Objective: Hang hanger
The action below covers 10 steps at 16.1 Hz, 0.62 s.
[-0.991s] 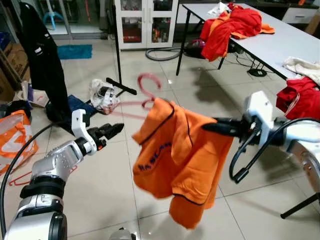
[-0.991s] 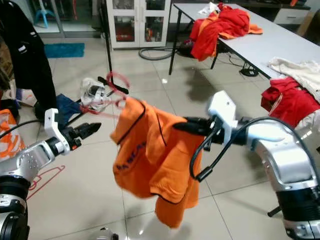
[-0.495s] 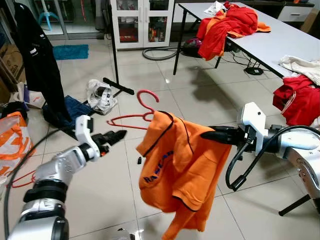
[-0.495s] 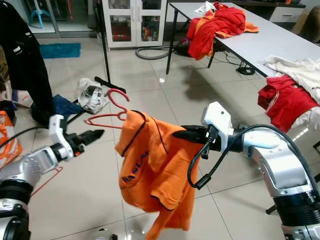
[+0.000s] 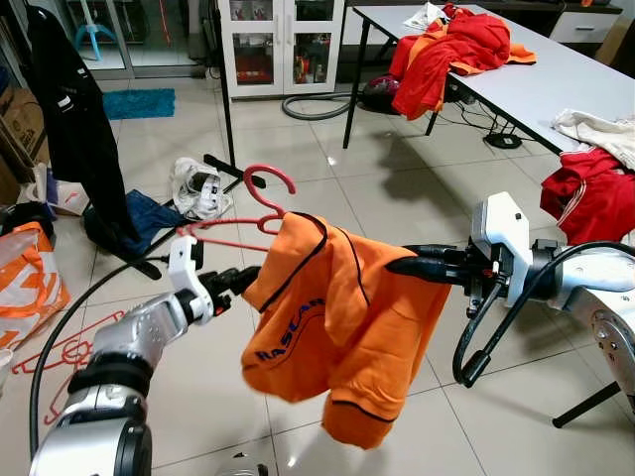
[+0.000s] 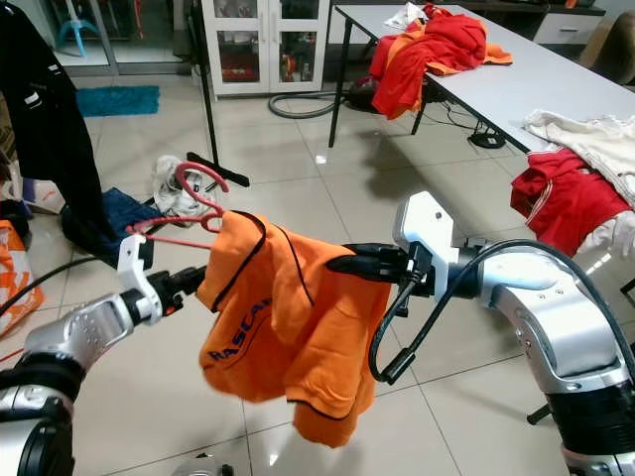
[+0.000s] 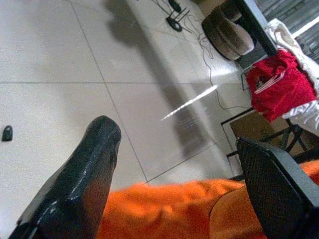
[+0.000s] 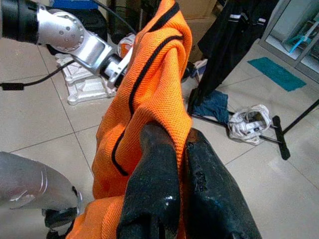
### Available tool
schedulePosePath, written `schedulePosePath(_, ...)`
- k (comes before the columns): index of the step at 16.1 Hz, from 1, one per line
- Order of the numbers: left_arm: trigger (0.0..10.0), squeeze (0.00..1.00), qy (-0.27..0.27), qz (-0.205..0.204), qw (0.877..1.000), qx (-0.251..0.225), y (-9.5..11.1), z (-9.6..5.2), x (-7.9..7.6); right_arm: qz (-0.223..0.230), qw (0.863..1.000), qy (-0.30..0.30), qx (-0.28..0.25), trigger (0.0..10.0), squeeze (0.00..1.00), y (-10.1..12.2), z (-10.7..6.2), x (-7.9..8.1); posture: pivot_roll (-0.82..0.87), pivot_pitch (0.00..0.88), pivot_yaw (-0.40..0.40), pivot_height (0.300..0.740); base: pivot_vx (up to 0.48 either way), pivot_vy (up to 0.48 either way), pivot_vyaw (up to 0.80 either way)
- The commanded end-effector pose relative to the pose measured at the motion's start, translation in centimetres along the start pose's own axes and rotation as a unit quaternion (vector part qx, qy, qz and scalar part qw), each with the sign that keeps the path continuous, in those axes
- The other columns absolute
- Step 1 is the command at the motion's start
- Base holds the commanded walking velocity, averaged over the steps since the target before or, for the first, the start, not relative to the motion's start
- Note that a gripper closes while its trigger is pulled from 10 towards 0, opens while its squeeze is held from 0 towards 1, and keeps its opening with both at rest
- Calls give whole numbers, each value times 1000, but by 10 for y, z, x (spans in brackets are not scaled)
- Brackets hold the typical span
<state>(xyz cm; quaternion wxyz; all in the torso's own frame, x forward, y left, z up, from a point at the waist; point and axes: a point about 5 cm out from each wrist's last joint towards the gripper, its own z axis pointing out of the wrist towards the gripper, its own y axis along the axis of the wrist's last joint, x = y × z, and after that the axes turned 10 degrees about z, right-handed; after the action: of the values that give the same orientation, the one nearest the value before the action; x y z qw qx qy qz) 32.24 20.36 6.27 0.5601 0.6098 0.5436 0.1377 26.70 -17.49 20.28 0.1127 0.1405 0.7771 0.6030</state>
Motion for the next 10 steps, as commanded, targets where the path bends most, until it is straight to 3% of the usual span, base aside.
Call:
schedulePosePath(1, 10000, 0, 1, 8, 1000, -1, 5, 3, -1, -17, 1000, 0, -15, 0, 0, 12, -7, 2, -98, 0, -31, 740, 0, 0, 0)
schedulePosePath(10, 10000, 0, -47, 26, 999, -4, 6, 0, -8, -5, 1000, -4, 2, 0, 0, 4, -9, 3, -97, 0, -29, 740, 0, 0, 0)
